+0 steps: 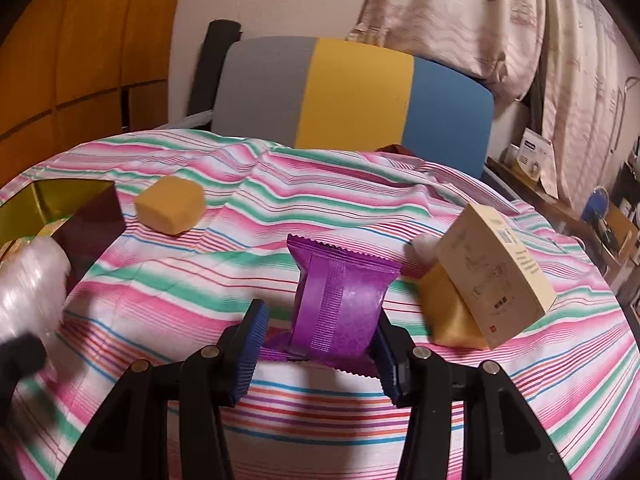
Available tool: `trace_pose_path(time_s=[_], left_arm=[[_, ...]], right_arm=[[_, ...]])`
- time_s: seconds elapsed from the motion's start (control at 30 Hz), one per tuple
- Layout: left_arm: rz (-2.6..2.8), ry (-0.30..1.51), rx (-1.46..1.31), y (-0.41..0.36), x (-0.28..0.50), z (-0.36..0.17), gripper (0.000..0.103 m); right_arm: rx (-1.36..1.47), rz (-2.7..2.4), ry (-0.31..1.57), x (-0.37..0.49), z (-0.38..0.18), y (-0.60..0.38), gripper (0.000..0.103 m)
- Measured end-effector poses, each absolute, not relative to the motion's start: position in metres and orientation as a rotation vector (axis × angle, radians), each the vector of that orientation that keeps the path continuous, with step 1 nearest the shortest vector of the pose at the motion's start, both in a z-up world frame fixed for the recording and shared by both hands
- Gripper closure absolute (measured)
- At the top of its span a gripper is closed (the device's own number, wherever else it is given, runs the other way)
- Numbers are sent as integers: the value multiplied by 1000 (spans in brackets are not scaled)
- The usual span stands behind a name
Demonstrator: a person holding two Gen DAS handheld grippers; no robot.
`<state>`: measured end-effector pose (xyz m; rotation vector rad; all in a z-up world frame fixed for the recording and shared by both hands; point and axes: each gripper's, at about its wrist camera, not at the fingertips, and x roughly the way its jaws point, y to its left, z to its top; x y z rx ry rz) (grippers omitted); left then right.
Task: Organize objects
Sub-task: 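Carry the plastic-wrapped ball to the tray with the left tool while the right tool carries the purple packet, then release the plastic ball into the tray with the left tool while the right tool releases the purple packet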
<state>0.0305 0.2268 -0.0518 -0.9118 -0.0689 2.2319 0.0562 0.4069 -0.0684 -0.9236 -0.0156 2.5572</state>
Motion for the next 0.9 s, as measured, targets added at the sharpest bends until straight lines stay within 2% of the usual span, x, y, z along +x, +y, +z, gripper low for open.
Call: trace_pose_path(time_s=[0.27,0.53,0.9], left_arm=[[2331,-111,-901,172,14,-38,66],[2471,-142,-929,114,-25,-28,66],[2565,-178,-1080,62,-79,-32,66]], right_arm=[[-923,2562,1,63,-68,400,53],[-959,2623,-134,57,-64,369,53],[-891,2850,-10,57,-35,300,53]])
